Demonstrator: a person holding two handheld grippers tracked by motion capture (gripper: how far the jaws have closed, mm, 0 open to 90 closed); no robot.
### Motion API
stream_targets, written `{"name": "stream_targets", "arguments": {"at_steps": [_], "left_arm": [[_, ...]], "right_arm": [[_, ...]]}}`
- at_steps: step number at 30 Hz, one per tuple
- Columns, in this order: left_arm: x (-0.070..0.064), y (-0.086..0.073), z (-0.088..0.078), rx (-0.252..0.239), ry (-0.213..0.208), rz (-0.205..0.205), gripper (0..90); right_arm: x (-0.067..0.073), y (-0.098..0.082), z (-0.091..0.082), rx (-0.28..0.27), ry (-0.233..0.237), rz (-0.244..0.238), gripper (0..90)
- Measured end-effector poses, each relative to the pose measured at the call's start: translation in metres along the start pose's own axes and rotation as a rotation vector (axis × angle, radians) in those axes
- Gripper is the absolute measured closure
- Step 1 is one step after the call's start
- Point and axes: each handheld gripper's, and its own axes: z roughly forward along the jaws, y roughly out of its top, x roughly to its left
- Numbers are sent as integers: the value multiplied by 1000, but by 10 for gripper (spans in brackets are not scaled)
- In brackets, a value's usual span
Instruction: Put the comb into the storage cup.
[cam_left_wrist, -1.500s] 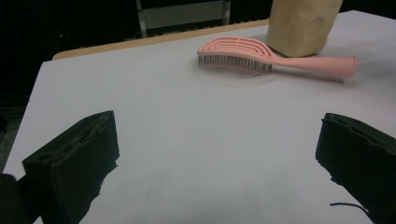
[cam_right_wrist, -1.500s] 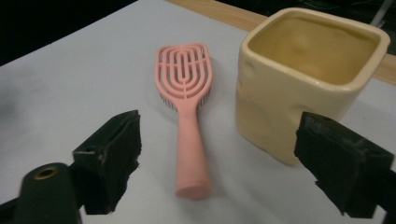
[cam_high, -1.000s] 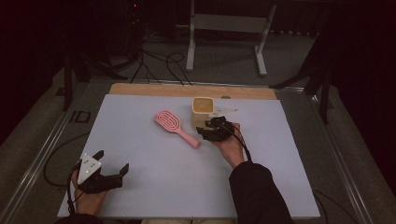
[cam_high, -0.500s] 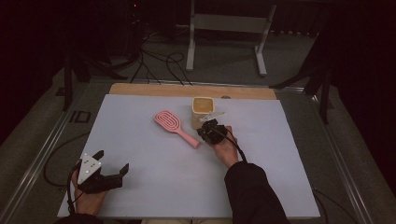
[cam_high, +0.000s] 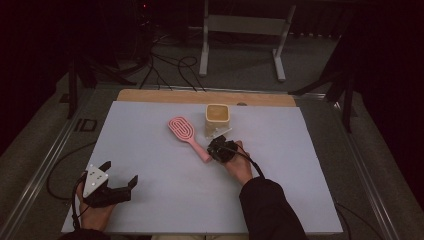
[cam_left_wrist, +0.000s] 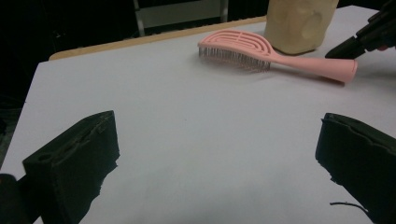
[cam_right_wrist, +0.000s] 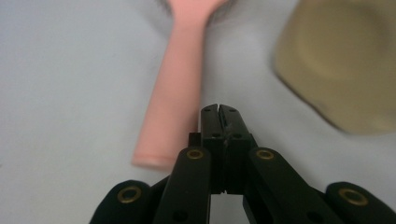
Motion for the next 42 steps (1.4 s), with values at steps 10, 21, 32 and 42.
{"name": "stream_targets", "arguments": {"at_steps": [10,21,32,42], "left_arm": [[0,0,-1,-5,5,-1,3],[0,0,-1,-6,7,0,3],[0,0,-1,-6,7,1,3],[1,0,-1,-9,9,-1,3]], "right_arm": [[29,4,6,-4,52,-76,900],[52,13,15,-17,89,-113,900],[71,26,27,-26,91,-131,900],[88,39,37,-30,105,-157,900]]}}
